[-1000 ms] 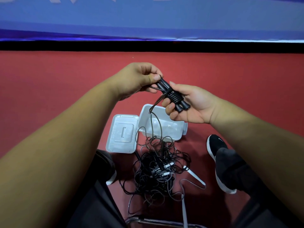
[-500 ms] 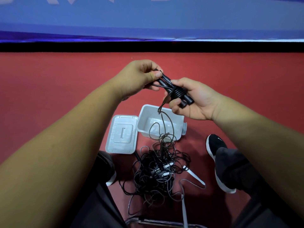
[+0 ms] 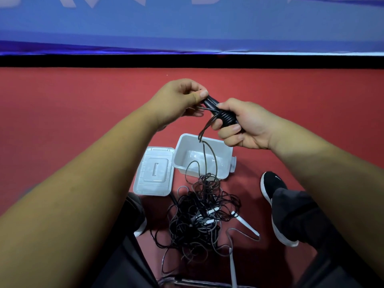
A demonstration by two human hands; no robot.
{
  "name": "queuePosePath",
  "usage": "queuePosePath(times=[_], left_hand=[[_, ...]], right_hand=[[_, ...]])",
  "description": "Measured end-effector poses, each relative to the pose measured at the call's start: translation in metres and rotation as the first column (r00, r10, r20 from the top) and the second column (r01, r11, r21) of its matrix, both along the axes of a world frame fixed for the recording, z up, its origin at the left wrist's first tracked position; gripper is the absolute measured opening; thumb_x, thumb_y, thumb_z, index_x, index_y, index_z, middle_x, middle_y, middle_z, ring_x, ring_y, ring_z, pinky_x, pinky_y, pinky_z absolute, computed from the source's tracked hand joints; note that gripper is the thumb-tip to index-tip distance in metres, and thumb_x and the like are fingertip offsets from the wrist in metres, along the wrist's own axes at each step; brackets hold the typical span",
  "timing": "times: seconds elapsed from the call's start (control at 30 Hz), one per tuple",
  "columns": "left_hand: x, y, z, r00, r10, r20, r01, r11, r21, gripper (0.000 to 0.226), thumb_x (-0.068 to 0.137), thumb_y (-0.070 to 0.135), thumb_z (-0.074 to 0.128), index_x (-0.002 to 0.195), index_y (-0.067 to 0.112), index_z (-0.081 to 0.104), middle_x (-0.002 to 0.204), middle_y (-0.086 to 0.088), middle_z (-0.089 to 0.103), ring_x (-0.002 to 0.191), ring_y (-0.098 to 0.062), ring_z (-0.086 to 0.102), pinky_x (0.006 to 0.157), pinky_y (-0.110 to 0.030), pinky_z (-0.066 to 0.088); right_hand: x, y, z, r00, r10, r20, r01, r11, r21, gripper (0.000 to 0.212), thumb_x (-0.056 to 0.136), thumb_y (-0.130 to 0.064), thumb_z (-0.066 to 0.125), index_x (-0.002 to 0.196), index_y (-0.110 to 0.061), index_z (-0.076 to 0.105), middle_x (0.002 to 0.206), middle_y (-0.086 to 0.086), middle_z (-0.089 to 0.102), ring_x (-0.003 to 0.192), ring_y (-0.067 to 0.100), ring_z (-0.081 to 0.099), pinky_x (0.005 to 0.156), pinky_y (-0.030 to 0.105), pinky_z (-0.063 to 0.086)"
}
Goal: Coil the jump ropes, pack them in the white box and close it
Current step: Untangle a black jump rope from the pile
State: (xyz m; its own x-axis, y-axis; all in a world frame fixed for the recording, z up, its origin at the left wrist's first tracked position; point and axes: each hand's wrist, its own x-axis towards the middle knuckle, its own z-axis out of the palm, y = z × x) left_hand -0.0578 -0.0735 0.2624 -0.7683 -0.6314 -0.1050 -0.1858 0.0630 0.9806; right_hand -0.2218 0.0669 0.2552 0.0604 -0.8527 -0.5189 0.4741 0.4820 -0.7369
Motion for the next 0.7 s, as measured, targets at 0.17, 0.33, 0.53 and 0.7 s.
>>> queuePosePath(times=[0.17, 0.33, 0.53, 0.7], left_hand=[[-0.004, 0.01, -0.012, 0.988, -0.032, 0.148, 0.012, 0.991, 0.131, 0.049, 0.105, 0.047, 0.055, 0.13, 0.006, 0.059, 0.127, -0.017, 0.069, 0.099, -0.023, 0.074, 0.096, -0.039, 0.06], [0.0, 0.011, -0.019, 0.909, -0.316, 0.271, 0.316, 0.948, 0.044, 0.039, 0.11, 0.04, 0.049, 0.128, 0.01, 0.066, 0.115, -0.006, 0.078, 0.111, -0.021, 0.071, 0.112, -0.046, 0.047], [0.002, 0.007, -0.008, 0.908, -0.194, 0.371, 0.289, 0.932, -0.219, 0.009, 0.09, 0.022, 0.082, 0.096, 0.016, 0.08, 0.082, -0.007, 0.079, 0.068, -0.014, 0.066, 0.078, -0.042, 0.059], [-0.001, 0.019, -0.008, 0.811, -0.11, 0.574, 0.342, 0.886, -0.314, 0.015, 0.107, 0.021, 0.057, 0.107, 0.009, 0.066, 0.081, -0.016, 0.073, 0.054, -0.024, 0.074, 0.051, -0.034, 0.059]], right_hand=[[-0.006, -0.004, 0.0, 0.981, -0.141, -0.13, 0.14, 0.99, -0.014, 0.014, 0.107, -0.027, 0.046, 0.113, -0.015, 0.051, 0.076, 0.004, 0.054, 0.05, 0.006, 0.025, 0.044, 0.021, 0.014], [-0.015, -0.007, -0.002, 0.938, -0.236, -0.253, 0.237, 0.971, -0.024, 0.013, 0.105, -0.025, 0.049, 0.103, -0.012, 0.051, 0.076, 0.006, 0.056, 0.05, 0.01, 0.027, 0.044, 0.022, 0.016], [-0.02, -0.006, -0.007, 0.906, -0.218, -0.363, 0.239, 0.971, 0.014, 0.011, 0.102, -0.026, 0.052, 0.105, -0.016, 0.048, 0.073, 0.004, 0.052, 0.051, 0.011, 0.026, 0.044, 0.022, 0.015], [-0.008, -0.007, -0.011, 0.925, -0.192, -0.329, 0.205, 0.979, 0.005, 0.019, 0.104, -0.034, 0.055, 0.102, -0.015, 0.05, 0.073, 0.003, 0.052, 0.05, 0.011, 0.024, 0.047, 0.025, 0.012]])
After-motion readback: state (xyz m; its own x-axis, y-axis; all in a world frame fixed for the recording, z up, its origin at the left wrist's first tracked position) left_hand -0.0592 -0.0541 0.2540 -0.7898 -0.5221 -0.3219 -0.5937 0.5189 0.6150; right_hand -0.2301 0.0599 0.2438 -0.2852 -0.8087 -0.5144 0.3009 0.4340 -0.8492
